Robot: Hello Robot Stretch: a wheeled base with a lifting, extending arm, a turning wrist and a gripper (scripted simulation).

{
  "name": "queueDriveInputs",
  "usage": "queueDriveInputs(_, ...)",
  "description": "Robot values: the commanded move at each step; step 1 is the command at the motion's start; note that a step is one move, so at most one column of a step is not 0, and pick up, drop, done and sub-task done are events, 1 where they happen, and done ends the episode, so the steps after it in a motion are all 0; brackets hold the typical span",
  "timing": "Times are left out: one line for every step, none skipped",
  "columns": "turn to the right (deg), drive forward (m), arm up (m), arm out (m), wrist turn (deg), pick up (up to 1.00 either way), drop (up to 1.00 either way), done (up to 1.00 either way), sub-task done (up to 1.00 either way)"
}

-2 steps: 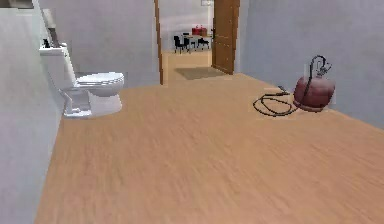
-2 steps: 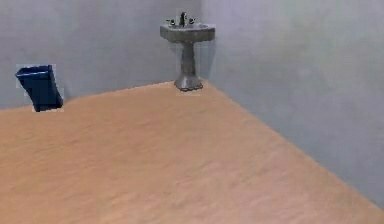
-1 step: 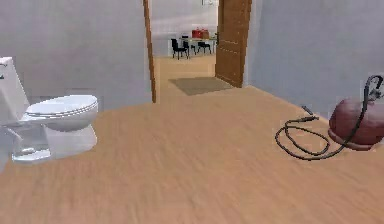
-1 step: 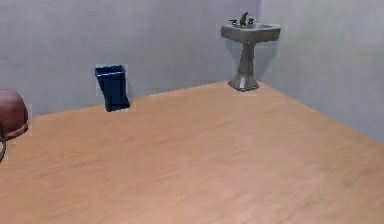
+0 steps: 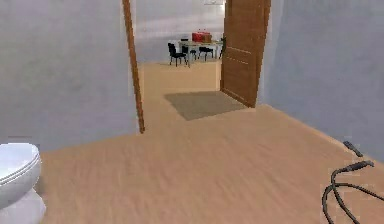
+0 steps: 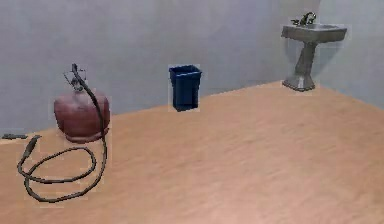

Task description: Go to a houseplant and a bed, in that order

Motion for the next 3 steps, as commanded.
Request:
queueDriveInputs(0.0, 1.0, 0.0, 0.0, 0.0, 0.0, 0.0, 0.0, 0.0)
queueDriveInputs(0.0, 1.0, 0.0, 0.0, 0.0, 0.0, 0.0, 0.0, 0.0)
queueDriveInputs(0.0, 0.4, 0.0, 0.0, 0.0, 0.0, 0.0, 0.0, 0.0)
